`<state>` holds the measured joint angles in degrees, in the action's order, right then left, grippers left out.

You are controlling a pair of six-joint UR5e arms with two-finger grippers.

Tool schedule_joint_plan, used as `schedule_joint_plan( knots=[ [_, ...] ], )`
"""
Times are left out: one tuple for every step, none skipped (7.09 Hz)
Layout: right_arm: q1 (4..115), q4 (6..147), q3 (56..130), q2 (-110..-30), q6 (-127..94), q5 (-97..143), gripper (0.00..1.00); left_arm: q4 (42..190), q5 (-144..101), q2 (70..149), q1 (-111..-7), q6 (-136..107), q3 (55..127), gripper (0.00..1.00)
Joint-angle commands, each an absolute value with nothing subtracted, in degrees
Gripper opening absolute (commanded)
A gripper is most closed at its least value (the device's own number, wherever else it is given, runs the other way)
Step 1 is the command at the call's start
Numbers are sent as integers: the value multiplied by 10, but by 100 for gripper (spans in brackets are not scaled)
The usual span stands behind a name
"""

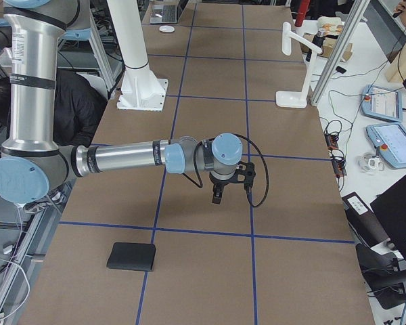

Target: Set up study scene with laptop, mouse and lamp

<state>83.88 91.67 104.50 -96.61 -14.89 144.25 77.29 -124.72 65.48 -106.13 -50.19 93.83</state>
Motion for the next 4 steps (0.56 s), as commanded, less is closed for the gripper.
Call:
schedule_joint_plan(
  knots=[
    [838, 917, 1044, -968, -149, 1443, 99, 754, -1247, 655, -1073, -501, 961, 31],
    [838, 917, 1044, -968, -149, 1443, 99, 715, -1245, 656, -1091, -488, 987, 17],
    [838, 917, 1043, -968, -149, 1444, 99, 668, -1243, 659, -1103, -467, 1017, 3],
    [838, 917, 1042, -968, -150, 1444, 99, 632, -1240, 664, -1110, -463, 1043, 0]
  ],
)
